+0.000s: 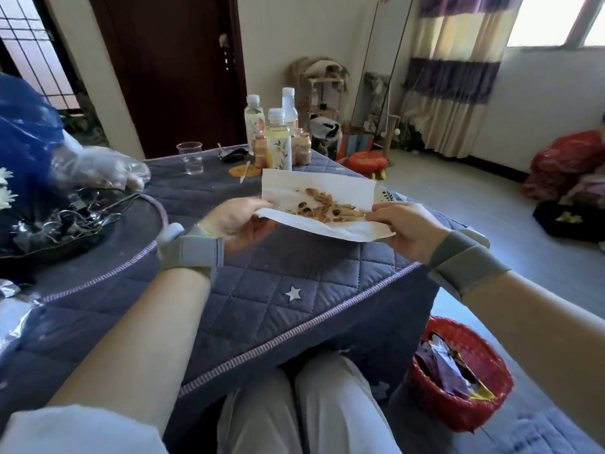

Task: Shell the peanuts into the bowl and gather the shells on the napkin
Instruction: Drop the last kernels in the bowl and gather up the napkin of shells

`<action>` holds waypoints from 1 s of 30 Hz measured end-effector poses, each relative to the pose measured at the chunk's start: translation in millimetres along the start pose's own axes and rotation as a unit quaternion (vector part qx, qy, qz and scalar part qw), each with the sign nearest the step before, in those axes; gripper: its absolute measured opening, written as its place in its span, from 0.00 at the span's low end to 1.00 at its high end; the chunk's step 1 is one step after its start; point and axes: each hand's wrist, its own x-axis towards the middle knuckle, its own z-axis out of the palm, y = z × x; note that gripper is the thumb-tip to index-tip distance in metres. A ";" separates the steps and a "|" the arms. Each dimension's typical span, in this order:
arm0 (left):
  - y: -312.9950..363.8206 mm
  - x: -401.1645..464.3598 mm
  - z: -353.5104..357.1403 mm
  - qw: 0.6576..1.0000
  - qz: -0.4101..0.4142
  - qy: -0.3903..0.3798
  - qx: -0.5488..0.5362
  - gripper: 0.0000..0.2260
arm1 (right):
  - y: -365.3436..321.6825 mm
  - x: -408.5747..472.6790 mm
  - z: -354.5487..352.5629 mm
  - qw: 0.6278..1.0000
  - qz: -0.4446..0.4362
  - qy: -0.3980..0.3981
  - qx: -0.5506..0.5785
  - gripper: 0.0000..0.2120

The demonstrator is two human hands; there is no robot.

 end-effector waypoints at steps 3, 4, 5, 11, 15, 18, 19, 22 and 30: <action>-1.7 15.1 48.1 0.999 -0.014 -0.037 0.000 0.09 | -15.2 -5.2 -43.0 0.999 -0.020 0.043 0.003 0.12; -4.0 19.5 68.1 0.999 -0.020 -0.049 0.006 0.09 | -19.8 -6.4 -61.4 0.998 -0.024 0.058 0.007 0.11; -6.6 24.1 86.6 0.998 -0.023 -0.060 0.013 0.10 | -24.3 -8.6 -78.9 0.997 -0.029 0.074 0.007 0.09; -47.2 61.0 203.9 0.984 -0.052 -0.144 0.090 0.10 | -34.2 -21.3 -199.2 0.984 -0.047 0.172 -0.026 0.06; -93.5 91.4 255.5 0.981 -0.022 -0.151 0.117 0.06 | -25.1 -20.9 -259.7 0.975 -0.047 0.216 -0.034 0.08; -139.1 118.8 293.6 0.975 -0.046 -0.143 0.166 0.10 | -2.3 -7.4 -311.4 0.966 -0.030 0.252 -0.043 0.10; -152.2 126.6 304.0 0.971 -0.045 -0.141 0.186 0.10 | 5.8 -1.5 -325.3 0.964 -0.023 0.260 -0.048 0.08; -192.4 149.6 325.7 0.963 -0.050 -0.120 0.234 0.10 | 38.9 15.8 -359.6 0.957 0.001 0.280 -0.070 0.07; -313.0 235.7 339.6 0.939 -0.078 -0.082 0.325 0.13 | 150.4 89.5 -420.0 0.936 0.072 0.327 -0.109 0.10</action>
